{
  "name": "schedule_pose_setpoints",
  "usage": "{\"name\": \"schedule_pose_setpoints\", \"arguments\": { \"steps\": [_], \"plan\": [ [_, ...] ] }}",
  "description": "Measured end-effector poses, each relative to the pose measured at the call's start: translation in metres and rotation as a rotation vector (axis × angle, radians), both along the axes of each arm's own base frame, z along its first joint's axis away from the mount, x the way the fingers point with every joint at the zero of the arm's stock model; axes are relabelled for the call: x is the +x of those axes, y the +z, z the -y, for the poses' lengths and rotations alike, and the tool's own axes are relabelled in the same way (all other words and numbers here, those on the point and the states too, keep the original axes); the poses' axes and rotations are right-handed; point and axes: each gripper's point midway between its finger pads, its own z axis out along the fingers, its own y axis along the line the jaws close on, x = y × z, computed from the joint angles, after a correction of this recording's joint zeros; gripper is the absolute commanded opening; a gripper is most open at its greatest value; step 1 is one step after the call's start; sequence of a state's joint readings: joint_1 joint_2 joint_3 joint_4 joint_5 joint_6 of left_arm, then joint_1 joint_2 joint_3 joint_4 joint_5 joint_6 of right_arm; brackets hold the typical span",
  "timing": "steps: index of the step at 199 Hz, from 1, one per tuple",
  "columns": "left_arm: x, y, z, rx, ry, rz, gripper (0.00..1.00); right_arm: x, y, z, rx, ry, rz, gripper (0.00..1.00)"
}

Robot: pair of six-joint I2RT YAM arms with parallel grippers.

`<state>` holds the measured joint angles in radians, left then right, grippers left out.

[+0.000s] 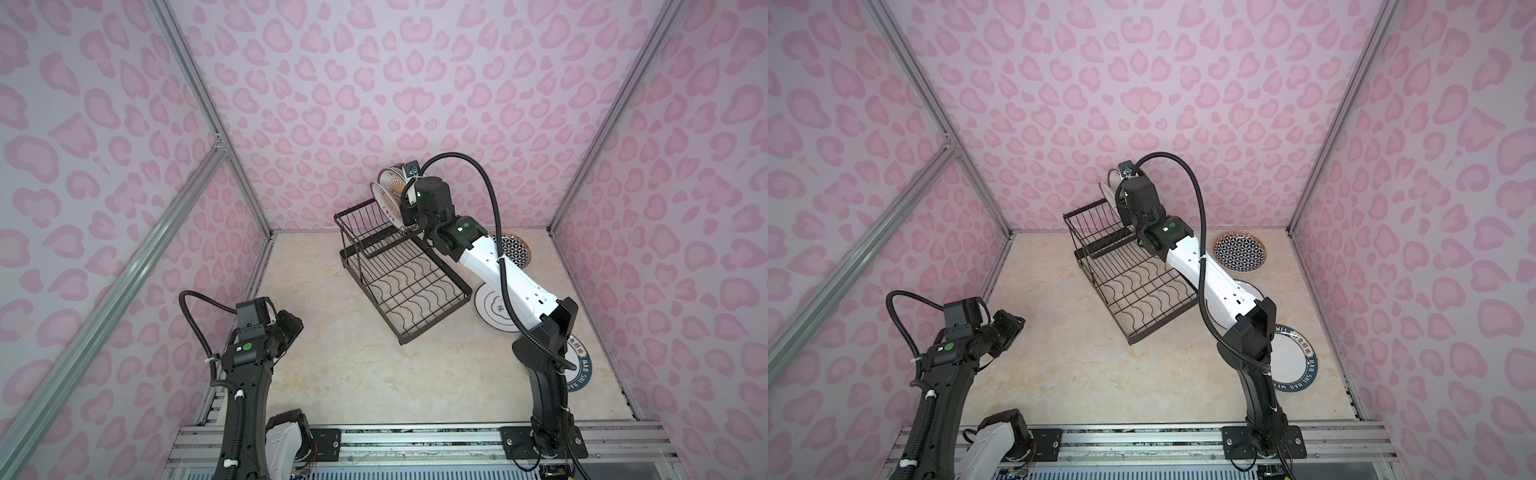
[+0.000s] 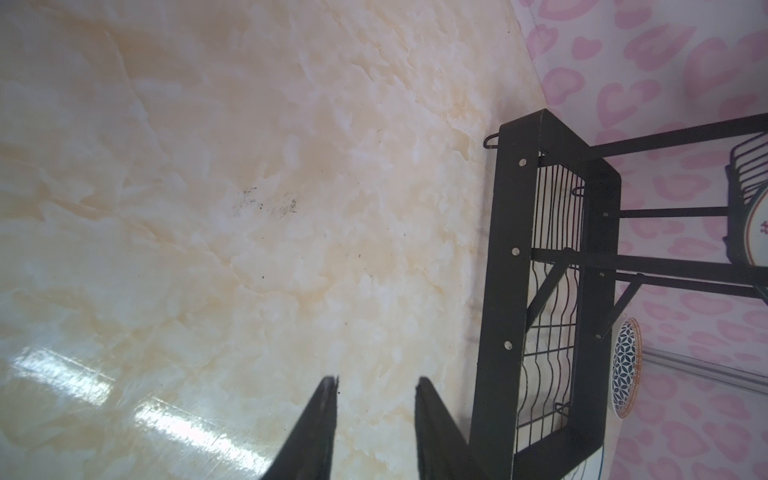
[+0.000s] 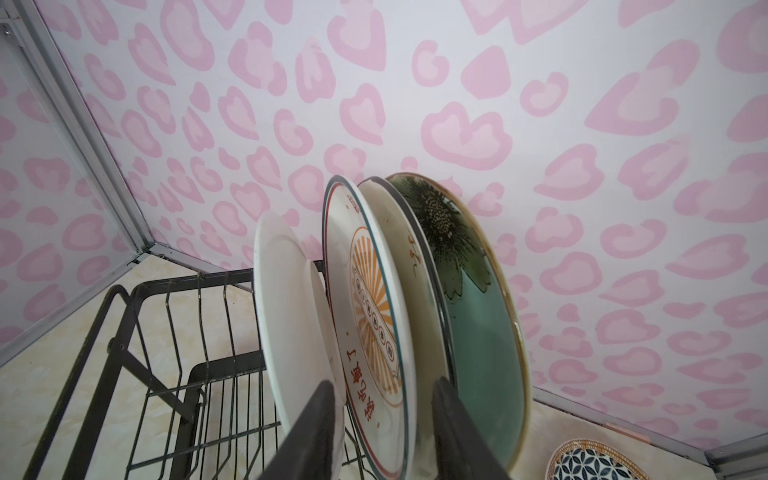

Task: Load plates into a dish rack
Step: Place the plate on the dish rack, then pick up the plate from the middle-right of the table.

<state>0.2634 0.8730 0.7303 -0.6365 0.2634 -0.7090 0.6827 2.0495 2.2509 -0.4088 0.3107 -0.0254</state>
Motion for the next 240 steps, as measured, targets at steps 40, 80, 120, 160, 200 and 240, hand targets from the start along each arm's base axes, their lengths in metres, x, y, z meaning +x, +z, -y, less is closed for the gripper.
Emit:
{"name": "schedule_pose_setpoints", "arguments": {
  "steps": [40, 80, 120, 160, 200, 240],
  "plan": [
    [0.005, 0.009, 0.010, 0.003, -0.044, 0.025, 0.35, -0.003, 0.009, 0.038, 0.082, -0.009, -0.028, 0.38],
    [0.011, 0.021, 0.034, 0.013, -0.125, 0.073, 0.35, -0.022, 0.026, 0.102, 0.176, -0.041, -0.027, 0.38],
    [0.024, 0.045, 0.076, 0.059, -0.261, 0.174, 0.40, -0.035, 0.018, 0.183, 0.269, -0.146, -0.051, 0.40],
    [0.034, 0.054, 0.127, 0.096, -0.406, 0.241, 0.40, -0.050, -0.032, 0.253, 0.351, -0.252, -0.159, 0.40],
    [0.031, 0.046, 0.200, 0.128, -0.592, 0.280, 0.39, -0.072, -0.101, 0.325, 0.440, -0.399, -0.298, 0.40],
    [0.030, 0.025, 0.272, 0.164, -0.729, 0.250, 0.38, -0.099, -0.175, 0.380, 0.536, -0.551, -0.433, 0.39]
  ]
}}
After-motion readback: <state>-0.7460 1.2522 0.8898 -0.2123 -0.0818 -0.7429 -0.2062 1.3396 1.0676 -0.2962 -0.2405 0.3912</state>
